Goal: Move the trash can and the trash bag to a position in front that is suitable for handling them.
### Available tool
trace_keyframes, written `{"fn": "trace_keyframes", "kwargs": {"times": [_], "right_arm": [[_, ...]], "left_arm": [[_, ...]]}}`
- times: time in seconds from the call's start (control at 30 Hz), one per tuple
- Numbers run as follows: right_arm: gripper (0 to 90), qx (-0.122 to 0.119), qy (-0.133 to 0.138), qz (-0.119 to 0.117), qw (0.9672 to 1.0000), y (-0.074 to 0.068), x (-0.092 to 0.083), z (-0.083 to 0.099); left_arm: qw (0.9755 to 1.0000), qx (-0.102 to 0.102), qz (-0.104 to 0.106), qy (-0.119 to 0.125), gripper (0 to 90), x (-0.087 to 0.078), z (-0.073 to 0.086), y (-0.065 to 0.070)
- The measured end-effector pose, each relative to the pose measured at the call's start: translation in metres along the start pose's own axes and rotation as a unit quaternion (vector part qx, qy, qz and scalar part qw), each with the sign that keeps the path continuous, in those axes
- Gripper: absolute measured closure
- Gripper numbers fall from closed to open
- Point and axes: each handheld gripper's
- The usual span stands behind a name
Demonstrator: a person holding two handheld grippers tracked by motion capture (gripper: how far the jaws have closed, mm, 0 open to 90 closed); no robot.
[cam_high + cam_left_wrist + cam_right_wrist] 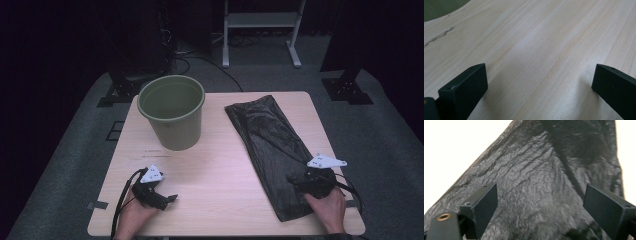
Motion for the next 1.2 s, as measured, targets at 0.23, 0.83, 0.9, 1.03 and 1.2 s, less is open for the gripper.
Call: {"fn": "trace_keyframes", "kwargs": {"times": [0.23, 0.83, 0.9, 1.03, 1.2], "right_arm": [[10.9, 0.007, -0.021, -0.014, 0.9997, 0.001, 0.018, 0.004], [10.8, 0.019, -0.051, -0.021, 0.9983, 0.003, 0.027, 0.009], [10.8, 0.019, -0.051, -0.021, 0.9983, 0.003, 0.027, 0.009], [10.8, 0.019, -0.051, -0.021, 0.9983, 0.003, 0.027, 0.009], [10.8, 0.019, -0.051, -0.021, 0.9983, 0.003, 0.027, 0.009]], "left_arm": [[1.0, -0.002, -0.001, 0.0, 0.0, 0.0, 0.0, 0.0], [0.9997, -0.025, -0.008, 0.004, 0.0, -0.007, -0.002, -0.005], [0.9996, -0.029, -0.005, 0.007, 0.0, -0.01, -0.004, -0.006], [0.9995, -0.033, -0.002, 0.005, 0.0, -0.015, -0.008, -0.008], [0.9992, -0.038, 0.001, 0.015, 0.0, -0.025, -0.019, -0.011]]}}
Point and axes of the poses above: each handheld gripper's, and its own axes: x roughly forward along the jaws, z roughly out of its underside, y roughly to its right, and after that the axes turned 9 degrees about -z, right-handed
